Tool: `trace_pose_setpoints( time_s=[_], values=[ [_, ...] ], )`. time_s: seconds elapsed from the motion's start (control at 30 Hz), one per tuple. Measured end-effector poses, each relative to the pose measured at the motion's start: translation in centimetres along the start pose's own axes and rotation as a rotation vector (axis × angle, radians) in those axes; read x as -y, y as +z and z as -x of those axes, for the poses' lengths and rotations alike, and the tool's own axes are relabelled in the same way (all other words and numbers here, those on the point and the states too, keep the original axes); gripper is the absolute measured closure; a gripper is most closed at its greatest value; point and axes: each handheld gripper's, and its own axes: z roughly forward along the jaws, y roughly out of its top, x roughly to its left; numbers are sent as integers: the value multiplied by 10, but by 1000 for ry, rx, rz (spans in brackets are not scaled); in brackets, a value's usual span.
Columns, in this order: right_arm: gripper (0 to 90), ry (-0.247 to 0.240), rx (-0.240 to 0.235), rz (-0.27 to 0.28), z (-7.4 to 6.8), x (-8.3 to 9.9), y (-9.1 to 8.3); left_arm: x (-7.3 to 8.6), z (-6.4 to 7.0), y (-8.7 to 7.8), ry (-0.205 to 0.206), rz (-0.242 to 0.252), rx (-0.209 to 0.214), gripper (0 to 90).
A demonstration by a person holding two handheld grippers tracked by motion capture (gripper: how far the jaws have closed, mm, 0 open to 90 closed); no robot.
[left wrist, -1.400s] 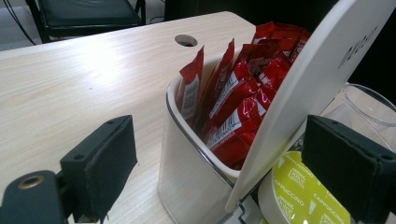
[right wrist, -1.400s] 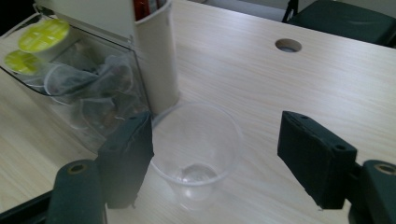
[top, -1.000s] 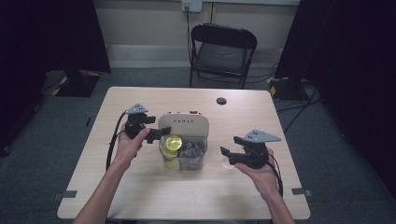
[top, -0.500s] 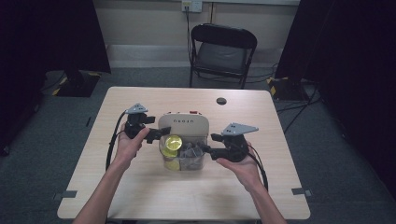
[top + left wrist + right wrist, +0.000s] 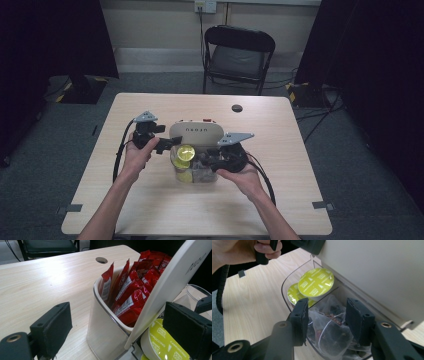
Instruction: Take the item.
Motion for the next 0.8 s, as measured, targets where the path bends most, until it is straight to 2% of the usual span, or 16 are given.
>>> trace_pose_setpoints(
  time_s=[0.3,0.43,0.8],
  values=[
    [584,15,-12,-33,5,7,11,1,0,1,-3,0,1,83],
    [642,24,-5,-49,7,9,12,1,1,1,4,-10,-5,82],
    [838,41,-27,-49,11,11,12,2,0,2,6,-12,-3,82]
  ],
)
